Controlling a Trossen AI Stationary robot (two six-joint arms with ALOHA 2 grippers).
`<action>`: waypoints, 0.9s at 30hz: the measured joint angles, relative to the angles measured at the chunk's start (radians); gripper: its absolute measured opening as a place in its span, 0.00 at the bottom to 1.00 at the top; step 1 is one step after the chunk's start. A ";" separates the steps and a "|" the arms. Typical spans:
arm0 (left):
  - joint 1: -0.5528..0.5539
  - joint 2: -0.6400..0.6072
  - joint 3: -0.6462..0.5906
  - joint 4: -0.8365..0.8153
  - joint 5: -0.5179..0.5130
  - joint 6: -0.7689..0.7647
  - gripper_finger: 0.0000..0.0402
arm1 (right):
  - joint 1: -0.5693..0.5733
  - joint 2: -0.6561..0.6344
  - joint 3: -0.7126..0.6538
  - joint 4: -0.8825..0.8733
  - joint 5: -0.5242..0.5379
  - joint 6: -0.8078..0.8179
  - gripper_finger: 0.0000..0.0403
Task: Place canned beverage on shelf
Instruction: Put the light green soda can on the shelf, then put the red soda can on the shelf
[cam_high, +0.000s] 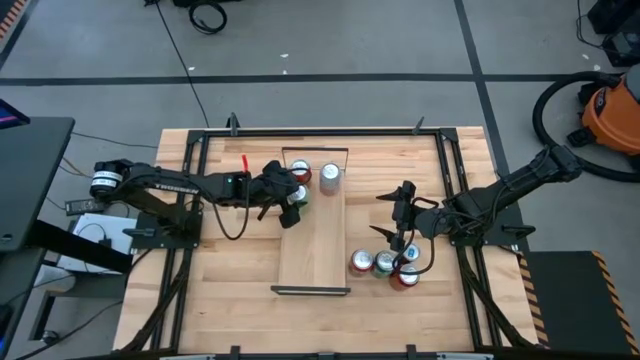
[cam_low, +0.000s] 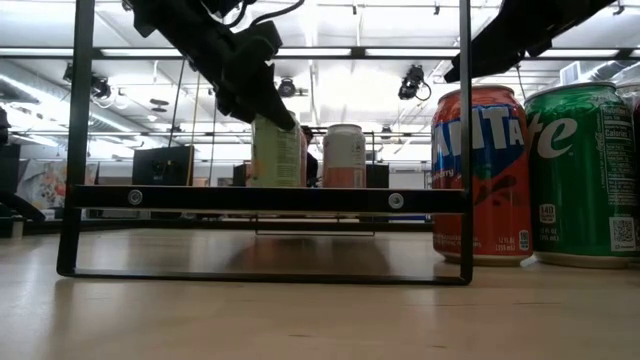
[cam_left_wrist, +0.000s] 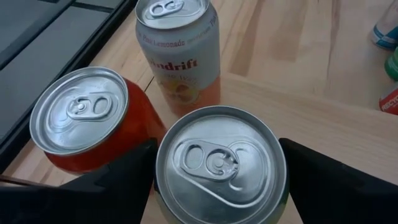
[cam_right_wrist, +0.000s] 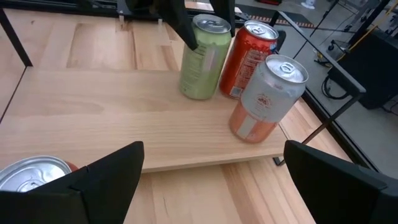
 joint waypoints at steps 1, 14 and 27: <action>0.000 0.000 0.000 0.000 0.000 0.000 0.79 | 0.000 0.000 0.000 -0.001 0.000 0.000 0.99; 0.000 -0.001 0.042 -0.039 -0.001 0.044 0.97 | 0.000 0.000 0.000 -0.001 0.000 0.000 0.99; -0.069 -0.002 0.202 -0.165 -0.057 0.128 0.98 | 0.000 0.000 0.000 -0.001 0.000 0.001 0.99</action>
